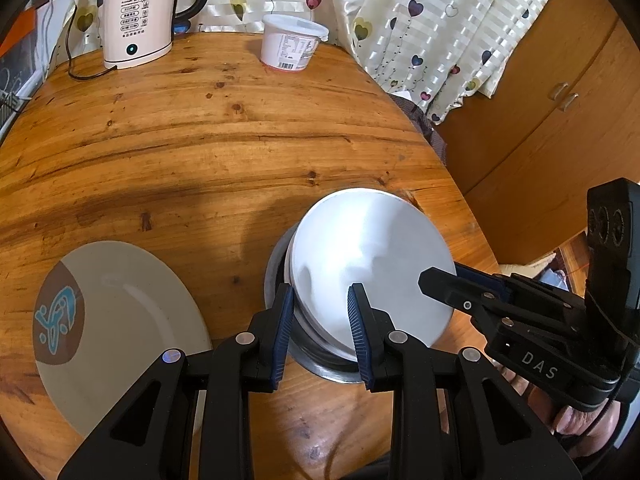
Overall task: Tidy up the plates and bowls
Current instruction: 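Lower the blue-rimmed bowl into the steel bowl with the left tool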
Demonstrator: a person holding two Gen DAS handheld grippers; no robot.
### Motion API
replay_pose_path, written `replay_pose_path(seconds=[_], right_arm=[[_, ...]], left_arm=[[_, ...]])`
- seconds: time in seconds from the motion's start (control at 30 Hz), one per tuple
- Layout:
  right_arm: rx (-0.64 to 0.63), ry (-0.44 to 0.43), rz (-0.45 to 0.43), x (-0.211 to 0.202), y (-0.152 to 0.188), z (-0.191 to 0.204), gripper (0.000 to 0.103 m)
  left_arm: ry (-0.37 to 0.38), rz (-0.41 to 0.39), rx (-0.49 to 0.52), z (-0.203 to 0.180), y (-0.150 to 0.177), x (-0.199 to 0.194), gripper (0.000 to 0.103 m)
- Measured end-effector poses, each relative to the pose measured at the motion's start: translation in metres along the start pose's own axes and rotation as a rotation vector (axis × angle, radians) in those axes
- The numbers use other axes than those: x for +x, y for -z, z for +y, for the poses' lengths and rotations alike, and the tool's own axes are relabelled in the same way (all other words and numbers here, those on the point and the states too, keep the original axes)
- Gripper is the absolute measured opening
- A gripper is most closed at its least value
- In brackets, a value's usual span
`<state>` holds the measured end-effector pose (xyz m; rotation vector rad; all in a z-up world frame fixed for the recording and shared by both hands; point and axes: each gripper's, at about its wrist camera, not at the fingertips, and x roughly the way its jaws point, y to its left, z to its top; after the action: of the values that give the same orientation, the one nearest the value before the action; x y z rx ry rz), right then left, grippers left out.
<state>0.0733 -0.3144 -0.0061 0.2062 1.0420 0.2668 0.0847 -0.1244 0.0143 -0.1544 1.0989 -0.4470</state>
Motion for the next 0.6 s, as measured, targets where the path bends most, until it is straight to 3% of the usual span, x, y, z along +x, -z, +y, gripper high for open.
replay_pose_path(seconds=[0.6], right_arm=[[-0.015,-0.028,-0.017,-0.003,0.0,-0.005,0.026]], left_arm=[[-0.027,-0.069,0.027,0.004,0.001,-0.009,0.029]])
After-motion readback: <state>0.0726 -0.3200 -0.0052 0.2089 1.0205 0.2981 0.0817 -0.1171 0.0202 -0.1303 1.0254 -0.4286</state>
